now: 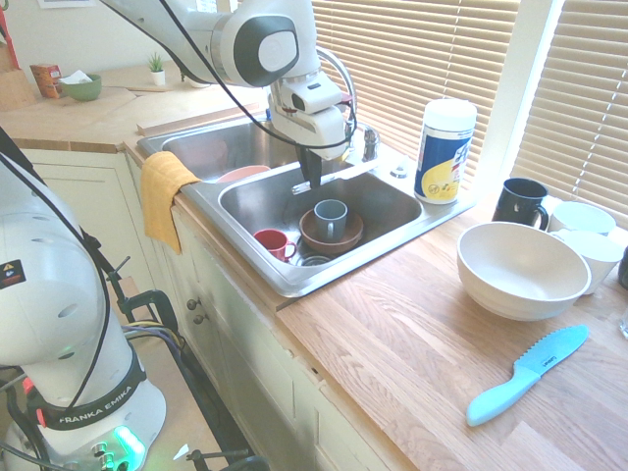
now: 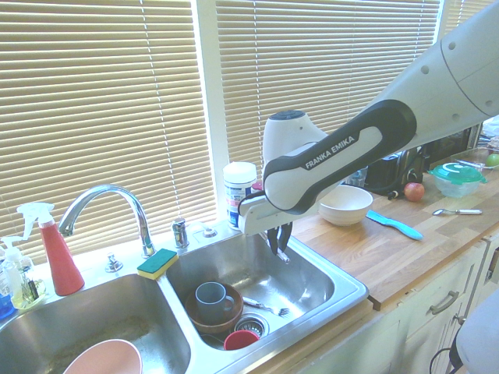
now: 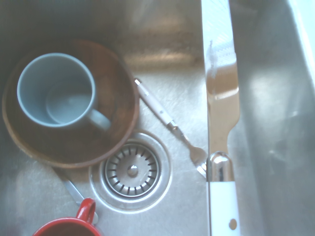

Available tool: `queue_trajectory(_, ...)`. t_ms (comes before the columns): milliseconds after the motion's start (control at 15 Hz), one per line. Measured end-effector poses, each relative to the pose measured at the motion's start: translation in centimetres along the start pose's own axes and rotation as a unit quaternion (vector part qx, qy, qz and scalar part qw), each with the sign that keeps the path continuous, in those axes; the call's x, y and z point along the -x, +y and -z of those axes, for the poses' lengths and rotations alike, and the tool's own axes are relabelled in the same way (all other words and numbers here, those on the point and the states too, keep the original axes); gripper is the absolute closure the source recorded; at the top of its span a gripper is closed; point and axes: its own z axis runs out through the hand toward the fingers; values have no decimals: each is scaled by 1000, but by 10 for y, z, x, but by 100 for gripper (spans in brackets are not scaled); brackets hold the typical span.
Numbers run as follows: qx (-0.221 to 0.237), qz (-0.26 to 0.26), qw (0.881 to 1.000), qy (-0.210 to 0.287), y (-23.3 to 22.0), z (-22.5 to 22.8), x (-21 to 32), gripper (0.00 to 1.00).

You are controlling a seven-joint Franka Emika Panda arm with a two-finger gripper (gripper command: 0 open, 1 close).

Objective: Put the knife into the sink

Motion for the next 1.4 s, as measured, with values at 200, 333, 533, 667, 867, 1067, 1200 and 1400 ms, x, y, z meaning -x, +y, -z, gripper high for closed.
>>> queue_trajectory(200,1,14,1000,5,-14,-32,11,100)
queue_trajectory(333,8,14,1000,8,-19,-59,15,100)
queue_trajectory(533,17,12,1000,4,-33,-97,21,100)
queue_trajectory(667,19,13,1000,-1,-47,-114,20,100)
queue_trajectory(867,18,10,1000,-12,-63,-141,17,100)
queue_trajectory(1067,10,4,1000,-23,-76,-164,12,100)
queue_trajectory(1200,9,0,1000,-29,-80,-179,12,100)
queue_trajectory(1400,13,-8,999,-38,-79,-205,12,100)
